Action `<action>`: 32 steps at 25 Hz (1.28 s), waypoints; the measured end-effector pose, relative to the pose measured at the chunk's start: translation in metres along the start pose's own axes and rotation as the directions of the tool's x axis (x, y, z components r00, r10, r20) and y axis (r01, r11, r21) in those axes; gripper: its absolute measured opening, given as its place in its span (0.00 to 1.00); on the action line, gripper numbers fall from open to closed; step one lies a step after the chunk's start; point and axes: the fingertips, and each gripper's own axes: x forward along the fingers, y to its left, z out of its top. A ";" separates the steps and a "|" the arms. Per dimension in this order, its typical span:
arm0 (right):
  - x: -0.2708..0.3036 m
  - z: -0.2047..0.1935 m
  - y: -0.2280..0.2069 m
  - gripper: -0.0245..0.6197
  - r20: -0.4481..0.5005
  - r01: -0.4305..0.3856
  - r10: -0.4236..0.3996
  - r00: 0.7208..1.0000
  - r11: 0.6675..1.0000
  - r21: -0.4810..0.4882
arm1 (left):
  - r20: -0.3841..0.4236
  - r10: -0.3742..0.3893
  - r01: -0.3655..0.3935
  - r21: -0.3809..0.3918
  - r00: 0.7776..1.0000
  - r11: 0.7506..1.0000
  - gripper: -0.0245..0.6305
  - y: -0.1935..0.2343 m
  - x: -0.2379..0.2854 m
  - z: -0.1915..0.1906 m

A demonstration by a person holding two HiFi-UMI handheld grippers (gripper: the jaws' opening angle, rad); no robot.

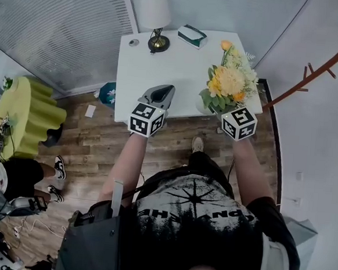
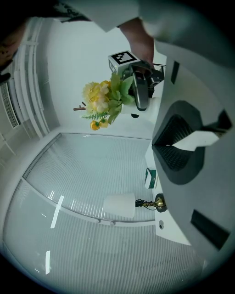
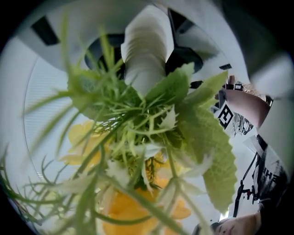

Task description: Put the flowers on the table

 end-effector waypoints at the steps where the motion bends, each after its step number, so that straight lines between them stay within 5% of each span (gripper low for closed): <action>1: 0.005 0.000 -0.004 0.44 -0.001 -0.004 0.004 1.000 1.000 0.000 | -0.001 0.003 -0.003 -0.002 1.000 1.000 0.05 0.004 0.004 0.000; 24: 0.128 0.018 -0.131 0.44 0.000 -0.187 0.187 0.982 0.982 0.001 | -0.034 0.153 -0.154 -0.051 0.988 0.987 0.05 0.102 0.130 0.035; 32: 0.159 0.006 -0.166 0.44 -0.015 -0.222 0.222 0.975 0.975 0.000 | -0.069 0.182 -0.188 -0.084 0.981 0.979 0.06 0.122 0.163 0.021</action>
